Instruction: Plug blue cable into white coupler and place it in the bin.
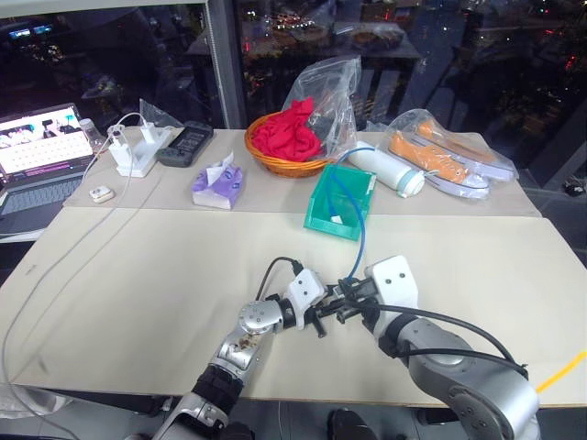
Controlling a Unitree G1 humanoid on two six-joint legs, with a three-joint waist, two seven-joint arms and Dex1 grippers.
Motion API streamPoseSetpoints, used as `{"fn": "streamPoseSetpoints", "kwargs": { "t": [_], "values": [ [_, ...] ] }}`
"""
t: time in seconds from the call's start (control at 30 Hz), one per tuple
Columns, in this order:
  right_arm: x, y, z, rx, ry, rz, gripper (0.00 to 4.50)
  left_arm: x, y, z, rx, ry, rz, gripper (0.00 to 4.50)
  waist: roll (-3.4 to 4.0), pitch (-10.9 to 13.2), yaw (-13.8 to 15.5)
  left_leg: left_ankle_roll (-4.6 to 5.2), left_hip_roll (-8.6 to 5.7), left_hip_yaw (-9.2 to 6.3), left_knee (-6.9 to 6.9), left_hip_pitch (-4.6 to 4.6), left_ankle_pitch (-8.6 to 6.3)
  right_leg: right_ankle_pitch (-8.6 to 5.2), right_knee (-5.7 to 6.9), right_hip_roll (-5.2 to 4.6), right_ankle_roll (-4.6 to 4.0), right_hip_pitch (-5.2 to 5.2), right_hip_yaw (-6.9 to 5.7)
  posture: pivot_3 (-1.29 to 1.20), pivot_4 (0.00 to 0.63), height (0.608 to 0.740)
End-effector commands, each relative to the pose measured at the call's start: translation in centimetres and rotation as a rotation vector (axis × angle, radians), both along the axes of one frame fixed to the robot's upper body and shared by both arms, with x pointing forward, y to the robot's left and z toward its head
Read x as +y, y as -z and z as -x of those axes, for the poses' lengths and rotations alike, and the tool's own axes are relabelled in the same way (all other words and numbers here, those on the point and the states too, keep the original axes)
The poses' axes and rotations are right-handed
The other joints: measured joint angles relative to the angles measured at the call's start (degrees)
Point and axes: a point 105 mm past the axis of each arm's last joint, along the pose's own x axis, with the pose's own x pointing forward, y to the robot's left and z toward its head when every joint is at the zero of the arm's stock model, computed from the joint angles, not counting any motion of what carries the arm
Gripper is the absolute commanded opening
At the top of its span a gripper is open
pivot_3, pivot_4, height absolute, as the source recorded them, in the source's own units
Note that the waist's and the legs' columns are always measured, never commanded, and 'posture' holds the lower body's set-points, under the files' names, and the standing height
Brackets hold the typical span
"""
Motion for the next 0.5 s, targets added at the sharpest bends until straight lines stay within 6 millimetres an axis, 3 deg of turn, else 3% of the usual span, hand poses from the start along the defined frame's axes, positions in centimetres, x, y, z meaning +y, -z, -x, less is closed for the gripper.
{"fn": "streamPoseSetpoints", "kwargs": {
  "t": [0.03, 0.5],
  "values": [
    [-0.1, 1.1, 0.3, 0.043, -0.003, 0.041, 0.0, -0.3, 1.4, 0.7, 0.043, 0.016, -0.031, 0.68, 0.0, 0.0, 0.0, 0.0, 0.0, 0.0, 0.0, 0.01, 0.0, 0.0, 0.0, 0.0, 0.0, 0.02, 0.0, 0.0, 0.15, 0.723],
    [-0.2, 6.0, 0.0, 0.203, -0.039, 0.172, 0.0, -0.3, 1.4, 0.9, 0.045, 0.008, -0.029, 0.68, -0.03, -1.4, -0.3, 0.19, 0.0, 0.0, -0.03, 0.19, -0.11, -0.13, 0.01, 0.02, -0.03, 0.19, 0.0, 0.0, 0.15, 0.723]
  ]
}}
